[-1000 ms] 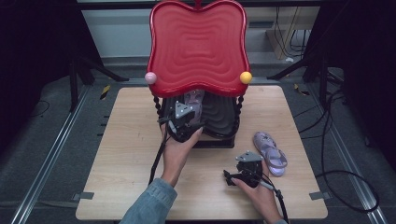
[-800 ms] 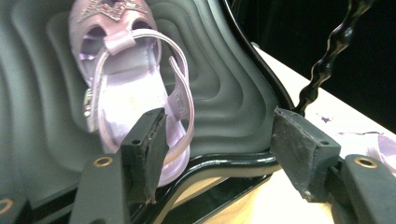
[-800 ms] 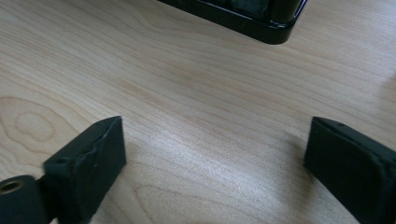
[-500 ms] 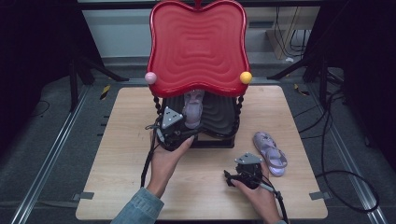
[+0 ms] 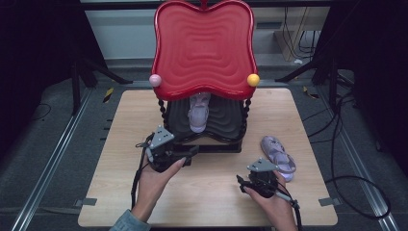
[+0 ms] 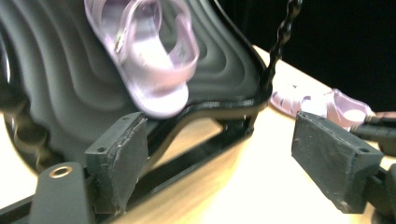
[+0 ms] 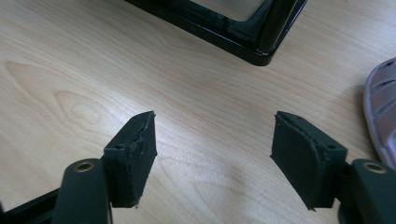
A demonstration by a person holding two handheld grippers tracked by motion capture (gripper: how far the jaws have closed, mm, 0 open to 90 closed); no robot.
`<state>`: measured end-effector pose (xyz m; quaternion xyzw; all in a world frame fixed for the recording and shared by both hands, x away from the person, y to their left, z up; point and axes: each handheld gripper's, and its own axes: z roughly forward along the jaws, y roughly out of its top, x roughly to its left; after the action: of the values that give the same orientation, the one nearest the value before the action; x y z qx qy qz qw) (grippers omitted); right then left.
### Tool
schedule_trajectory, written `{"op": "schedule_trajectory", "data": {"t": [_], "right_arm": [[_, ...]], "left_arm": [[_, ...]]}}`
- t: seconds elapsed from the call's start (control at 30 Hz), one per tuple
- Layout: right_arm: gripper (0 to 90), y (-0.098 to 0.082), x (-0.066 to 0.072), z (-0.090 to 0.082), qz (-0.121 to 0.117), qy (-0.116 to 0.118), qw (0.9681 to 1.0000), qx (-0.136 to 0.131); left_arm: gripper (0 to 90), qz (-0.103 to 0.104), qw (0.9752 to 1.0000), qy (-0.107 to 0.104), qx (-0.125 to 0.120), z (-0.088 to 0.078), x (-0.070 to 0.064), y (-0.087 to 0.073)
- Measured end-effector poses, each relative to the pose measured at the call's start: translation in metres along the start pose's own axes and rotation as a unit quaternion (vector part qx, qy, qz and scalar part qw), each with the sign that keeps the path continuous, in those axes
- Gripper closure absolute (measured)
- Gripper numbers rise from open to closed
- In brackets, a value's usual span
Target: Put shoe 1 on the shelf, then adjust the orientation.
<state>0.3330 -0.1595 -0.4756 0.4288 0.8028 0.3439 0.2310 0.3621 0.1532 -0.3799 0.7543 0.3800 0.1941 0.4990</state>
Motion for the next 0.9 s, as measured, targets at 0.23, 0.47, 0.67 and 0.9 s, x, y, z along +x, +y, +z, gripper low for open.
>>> {"op": "schedule_trajectory", "data": {"t": [0.23,0.47,0.67,0.9], "right_arm": [[36.4,0.010,-0.005,-0.022,-0.007,0.007,0.9999,0.009],[41.2,0.030,-0.036,-0.048,-0.005,-0.001,0.9998,0.018],[48.5,0.041,-0.077,-0.065,0.016,-0.020,0.9990,0.036],[56.9,0.042,-0.120,-0.066,0.039,-0.032,0.9950,0.086]], "left_arm": [[11.4,-0.010,0.9995,0.006,0.030,-0.017,0.014,-0.024],[9.9,-0.039,0.9961,0.034,0.072,-0.032,0.047,-0.054],[11.0,-0.053,0.9899,0.067,0.113,-0.036,0.076,-0.075],[11.4,-0.063,0.9849,0.074,0.143,-0.038,0.092,-0.090]]}}
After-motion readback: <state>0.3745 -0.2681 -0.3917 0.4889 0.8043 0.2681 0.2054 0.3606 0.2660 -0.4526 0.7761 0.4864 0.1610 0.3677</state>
